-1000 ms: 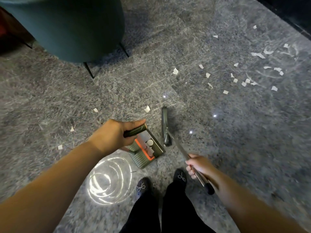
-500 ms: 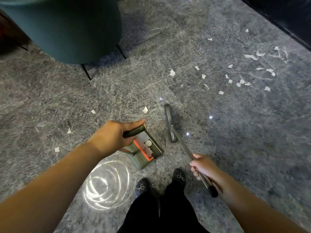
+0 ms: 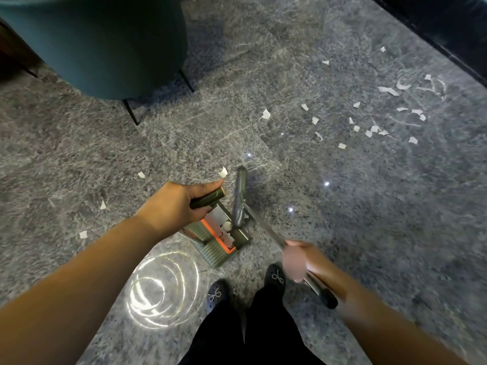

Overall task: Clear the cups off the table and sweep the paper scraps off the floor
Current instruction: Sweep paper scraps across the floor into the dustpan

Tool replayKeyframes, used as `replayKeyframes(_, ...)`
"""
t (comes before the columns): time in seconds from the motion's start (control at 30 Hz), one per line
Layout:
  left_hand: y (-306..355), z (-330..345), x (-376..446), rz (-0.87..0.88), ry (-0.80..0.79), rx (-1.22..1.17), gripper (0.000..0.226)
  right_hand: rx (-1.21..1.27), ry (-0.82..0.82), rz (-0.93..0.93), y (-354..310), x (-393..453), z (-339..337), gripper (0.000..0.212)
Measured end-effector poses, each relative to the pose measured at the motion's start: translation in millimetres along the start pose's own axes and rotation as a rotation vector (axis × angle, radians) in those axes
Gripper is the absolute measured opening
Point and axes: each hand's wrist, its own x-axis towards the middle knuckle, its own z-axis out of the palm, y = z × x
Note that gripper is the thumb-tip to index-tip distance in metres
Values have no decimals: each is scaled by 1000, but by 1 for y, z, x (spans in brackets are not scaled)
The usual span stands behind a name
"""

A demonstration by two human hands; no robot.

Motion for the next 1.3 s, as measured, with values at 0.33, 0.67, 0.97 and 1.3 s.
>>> replayKeyframes(0.33,-9,9,-5,7,-4,-28,69,172,21,-59,24,3,-26,54)
replayKeyframes(0.67,-2,7,5,4,12,-37,60,319,-64,16,10,46,-10,20)
replayKeyframes(0.97,-6,2,-1,42,28,-11,64,178,-160,-60,21,8,-19,30)
replayKeyframes(1.3,-15,5,-11,23,-3,-34,72,101,20,-76,6,49,-12,65)
